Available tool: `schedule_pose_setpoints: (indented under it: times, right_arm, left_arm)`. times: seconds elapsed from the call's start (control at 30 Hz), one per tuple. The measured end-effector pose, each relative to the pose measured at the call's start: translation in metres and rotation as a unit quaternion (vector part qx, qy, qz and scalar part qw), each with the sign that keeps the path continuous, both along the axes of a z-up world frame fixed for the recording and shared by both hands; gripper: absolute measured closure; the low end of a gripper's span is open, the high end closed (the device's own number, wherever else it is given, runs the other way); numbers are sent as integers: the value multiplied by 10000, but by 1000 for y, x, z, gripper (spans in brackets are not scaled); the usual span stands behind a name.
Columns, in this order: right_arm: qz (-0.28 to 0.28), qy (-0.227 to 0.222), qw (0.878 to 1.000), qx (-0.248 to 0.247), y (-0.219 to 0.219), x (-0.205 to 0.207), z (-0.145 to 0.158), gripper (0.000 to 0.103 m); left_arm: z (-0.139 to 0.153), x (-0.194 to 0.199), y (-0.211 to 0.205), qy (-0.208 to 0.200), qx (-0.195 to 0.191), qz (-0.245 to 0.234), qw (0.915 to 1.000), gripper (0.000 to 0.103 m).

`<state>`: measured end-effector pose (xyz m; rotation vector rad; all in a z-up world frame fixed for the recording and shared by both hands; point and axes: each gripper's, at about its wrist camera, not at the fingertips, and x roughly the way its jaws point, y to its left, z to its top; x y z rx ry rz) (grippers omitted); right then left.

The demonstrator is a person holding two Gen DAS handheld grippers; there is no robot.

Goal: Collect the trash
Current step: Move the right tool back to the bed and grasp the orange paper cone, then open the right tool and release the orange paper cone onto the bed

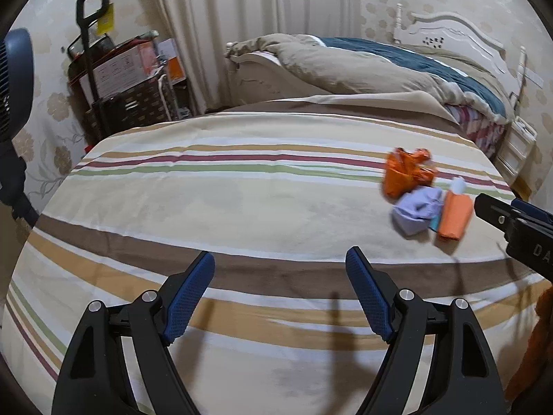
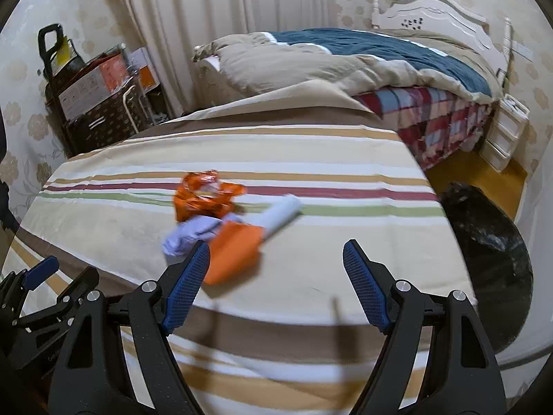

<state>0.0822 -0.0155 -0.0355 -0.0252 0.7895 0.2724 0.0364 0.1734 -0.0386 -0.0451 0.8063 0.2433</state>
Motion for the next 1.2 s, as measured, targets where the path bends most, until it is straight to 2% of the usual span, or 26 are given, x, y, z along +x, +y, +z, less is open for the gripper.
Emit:
schedule_pose_setpoints:
  times: [0.2, 0.37, 0.5, 0.63, 0.73, 0.93, 1.13, 1.2]
  right_arm:
    - [18, 88, 9996, -257, 26, 11, -13, 26]
    - [-17, 209, 9992, -332, 25, 11, -21, 27]
    - [-37, 242, 9990, -379, 20, 10, -22, 38]
    - [-7, 351, 9988, -332, 16, 10, -26, 59]
    - [28, 381, 9989, -259, 12, 8, -27, 70]
    - [108, 360, 9990, -249, 7, 1, -26, 74]
    - [-40, 285, 9987, -410, -10, -5, -27, 74]
    - [-103, 291, 9985, -448, -18, -5, -27, 77]
  left_arm:
    - [-2, -1, 11, 30, -83, 96, 9999, 25]
    - [-3, -2, 14, 34, -151, 77, 9998, 25]
    - [-4, 0, 12, 54, -132, 36, 9999, 25]
    - [-4, 1, 11, 52, -127, 5, 9999, 25]
    - [-5, 1, 12, 59, -119, -5, 9999, 25]
    - [-5, 2, 8, 72, -197, -56, 9998, 25]
    - [-5, 6, -11, 31, -247, -329, 9992, 25]
    - [-6, 10, -20, 51, -220, -441, 9988, 25]
